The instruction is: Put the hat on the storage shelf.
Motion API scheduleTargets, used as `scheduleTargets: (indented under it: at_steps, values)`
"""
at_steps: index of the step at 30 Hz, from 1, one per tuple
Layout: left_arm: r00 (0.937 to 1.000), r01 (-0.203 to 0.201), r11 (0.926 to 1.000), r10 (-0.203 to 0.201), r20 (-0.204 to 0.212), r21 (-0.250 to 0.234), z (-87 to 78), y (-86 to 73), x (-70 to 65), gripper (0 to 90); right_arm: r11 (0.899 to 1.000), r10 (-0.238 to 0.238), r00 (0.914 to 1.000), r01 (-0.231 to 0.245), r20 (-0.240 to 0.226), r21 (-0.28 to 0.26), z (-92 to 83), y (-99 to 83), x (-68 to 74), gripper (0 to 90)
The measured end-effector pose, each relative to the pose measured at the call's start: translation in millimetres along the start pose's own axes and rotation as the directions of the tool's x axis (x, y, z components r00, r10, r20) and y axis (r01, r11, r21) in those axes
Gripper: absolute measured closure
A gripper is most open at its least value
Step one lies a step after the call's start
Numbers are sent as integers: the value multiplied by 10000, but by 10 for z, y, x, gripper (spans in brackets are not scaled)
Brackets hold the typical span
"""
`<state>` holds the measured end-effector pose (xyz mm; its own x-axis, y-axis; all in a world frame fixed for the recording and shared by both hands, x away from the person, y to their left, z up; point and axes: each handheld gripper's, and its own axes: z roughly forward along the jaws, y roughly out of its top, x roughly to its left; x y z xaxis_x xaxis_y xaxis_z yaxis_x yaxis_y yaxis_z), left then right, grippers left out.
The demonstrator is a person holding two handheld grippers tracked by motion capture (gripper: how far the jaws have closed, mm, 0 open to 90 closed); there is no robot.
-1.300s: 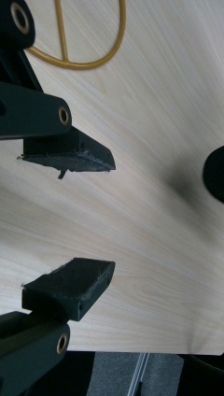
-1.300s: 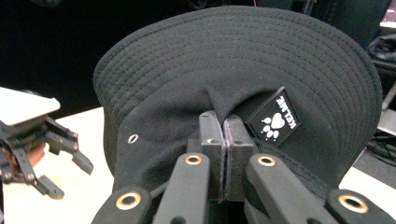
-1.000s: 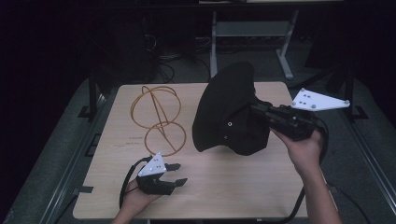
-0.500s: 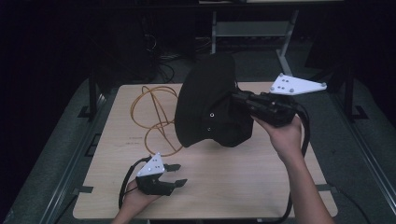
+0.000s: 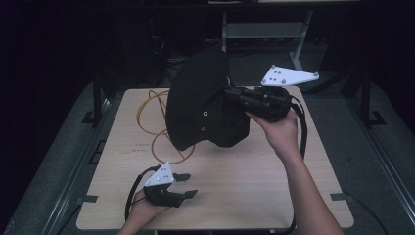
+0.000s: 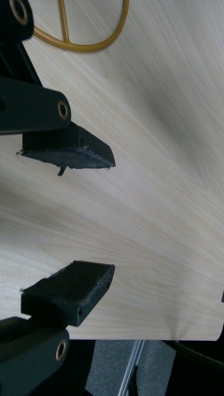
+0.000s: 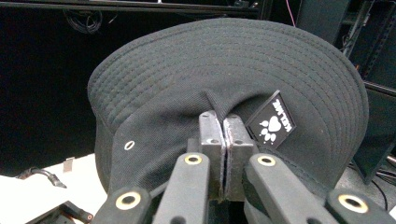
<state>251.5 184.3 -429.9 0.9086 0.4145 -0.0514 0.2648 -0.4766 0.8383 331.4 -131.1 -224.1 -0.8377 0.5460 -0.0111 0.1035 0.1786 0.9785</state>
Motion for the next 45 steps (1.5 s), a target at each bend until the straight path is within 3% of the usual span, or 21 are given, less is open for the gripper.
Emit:
scheduleTargets:
  at_steps: [26, 42, 45]
  values:
    - [9980, -640, 9972, 639, 26, 378, 103, 22, -69, 382, 9998, -141, 9980, 151, -623, 152, 583, 322, 87, 884]
    - [9972, -730, 9966, 724, 164, 394, 124, 31, -67, 377, 9992, -252, 9958, 277, -876, 271, 1057, 474, 116, 884]
    - [9968, -777, 9960, 767, 244, 436, 137, 34, -84, 376, 9996, -76, 9953, 103, -969, 275, 1132, 485, 98, 884]
